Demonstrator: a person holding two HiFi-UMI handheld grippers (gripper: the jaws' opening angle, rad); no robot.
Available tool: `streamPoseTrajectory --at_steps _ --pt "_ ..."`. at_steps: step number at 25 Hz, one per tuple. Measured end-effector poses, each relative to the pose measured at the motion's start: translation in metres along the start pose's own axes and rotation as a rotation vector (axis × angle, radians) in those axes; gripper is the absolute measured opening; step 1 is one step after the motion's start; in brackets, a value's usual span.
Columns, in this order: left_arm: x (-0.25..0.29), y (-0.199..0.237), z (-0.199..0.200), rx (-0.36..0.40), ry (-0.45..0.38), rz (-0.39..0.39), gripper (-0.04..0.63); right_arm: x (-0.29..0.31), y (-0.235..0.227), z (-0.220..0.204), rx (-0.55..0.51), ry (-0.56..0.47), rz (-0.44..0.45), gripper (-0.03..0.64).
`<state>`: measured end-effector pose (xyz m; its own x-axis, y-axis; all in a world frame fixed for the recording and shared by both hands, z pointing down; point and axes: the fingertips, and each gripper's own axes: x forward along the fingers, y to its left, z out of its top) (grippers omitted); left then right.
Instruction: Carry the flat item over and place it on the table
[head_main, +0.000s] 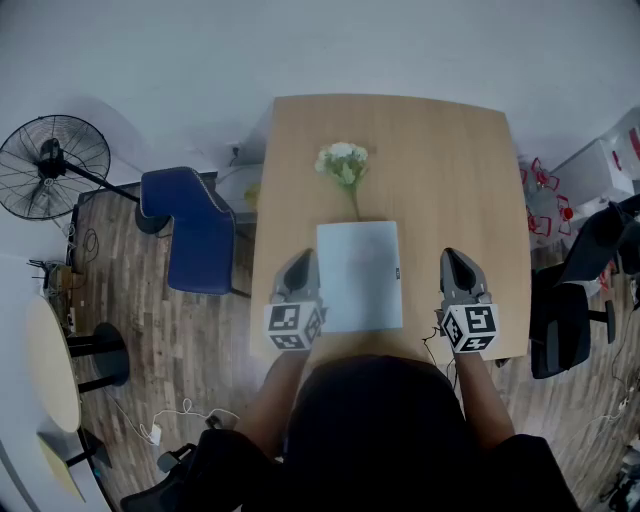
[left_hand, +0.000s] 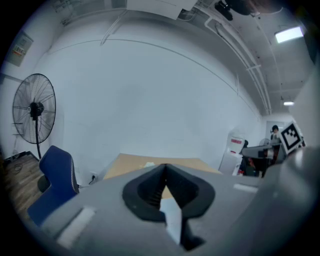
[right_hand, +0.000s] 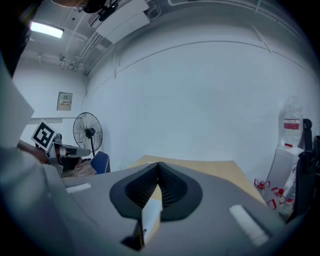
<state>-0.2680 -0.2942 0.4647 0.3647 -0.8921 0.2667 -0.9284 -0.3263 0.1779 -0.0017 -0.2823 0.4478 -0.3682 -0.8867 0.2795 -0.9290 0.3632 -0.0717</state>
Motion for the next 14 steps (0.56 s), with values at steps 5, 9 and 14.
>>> streamPoseTrajectory --at_steps 5,9,14 --pt "0.002 -0.002 -0.001 0.005 0.004 -0.009 0.0 -0.002 -0.002 -0.003 -0.006 0.014 -0.01 0.0" --pt "0.005 -0.005 -0.002 0.006 0.003 -0.006 0.0 -0.007 -0.006 -0.006 -0.014 0.026 -0.014 0.0" --pt "0.006 -0.007 -0.004 -0.004 0.006 -0.002 0.0 -0.008 -0.011 -0.011 -0.006 0.042 -0.011 0.0"
